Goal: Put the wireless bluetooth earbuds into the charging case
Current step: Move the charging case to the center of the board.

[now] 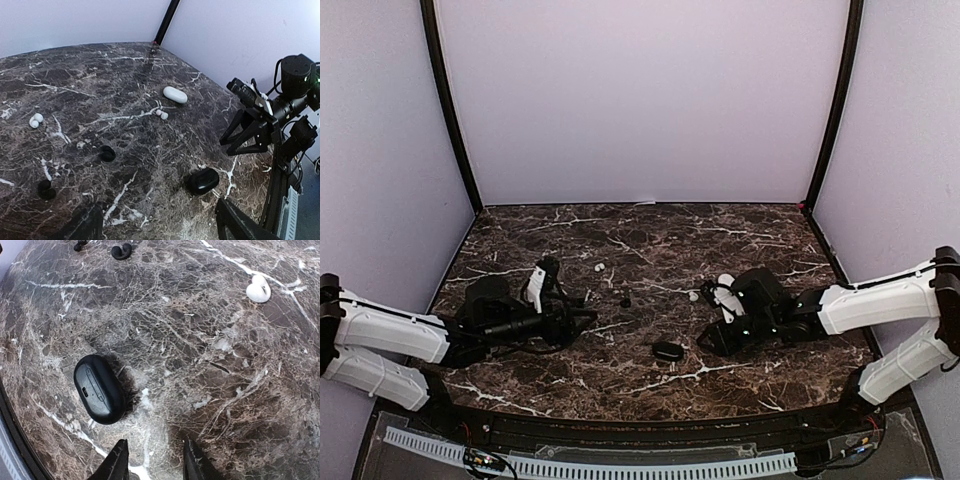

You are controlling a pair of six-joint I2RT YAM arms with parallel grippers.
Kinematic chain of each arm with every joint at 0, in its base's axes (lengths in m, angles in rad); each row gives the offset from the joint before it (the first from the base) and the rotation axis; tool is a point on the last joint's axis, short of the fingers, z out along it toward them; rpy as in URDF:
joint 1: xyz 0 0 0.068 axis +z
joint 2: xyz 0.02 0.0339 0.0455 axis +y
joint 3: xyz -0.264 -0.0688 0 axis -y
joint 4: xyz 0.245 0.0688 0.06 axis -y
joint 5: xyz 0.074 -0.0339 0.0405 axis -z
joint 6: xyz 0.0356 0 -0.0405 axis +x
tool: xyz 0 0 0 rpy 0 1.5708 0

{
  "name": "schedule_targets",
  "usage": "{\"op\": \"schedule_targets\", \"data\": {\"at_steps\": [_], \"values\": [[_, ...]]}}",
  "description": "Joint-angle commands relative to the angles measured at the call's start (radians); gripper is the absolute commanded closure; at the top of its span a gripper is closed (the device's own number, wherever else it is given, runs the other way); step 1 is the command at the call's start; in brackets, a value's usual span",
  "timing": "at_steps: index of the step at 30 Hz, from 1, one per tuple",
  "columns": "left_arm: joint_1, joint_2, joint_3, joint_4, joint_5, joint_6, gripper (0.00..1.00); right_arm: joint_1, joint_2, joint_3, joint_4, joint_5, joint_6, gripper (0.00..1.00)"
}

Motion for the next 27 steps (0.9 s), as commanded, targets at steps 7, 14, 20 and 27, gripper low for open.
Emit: {"op": "schedule_targets", "data": {"at_steps": [7, 14, 20, 27], "values": [[-0.179, 0.151, 0.155, -0.151, -0.078, 0.11, 0.12, 0.04, 0.148, 0.027, 0.118, -0.064, 0.039, 0.69], [-0.186, 0.216, 0.202, -0.175, -0.046, 0.08, 0.12, 0.126, 0.252, 0.116, 0.169, -0.075, 0.025, 0.72], [-0.191, 0.311, 0.283, -0.242, 0.018, 0.106, 0.07, 0.139, 0.188, 0.09, 0.176, -0.05, 0.008, 0.72], [-0.221, 0.423, 0.4, -0.338, -0.011, 0.15, 0.01, 0.104, 0.071, 0.005, 0.198, 0.008, 0.041, 0.71]]}}
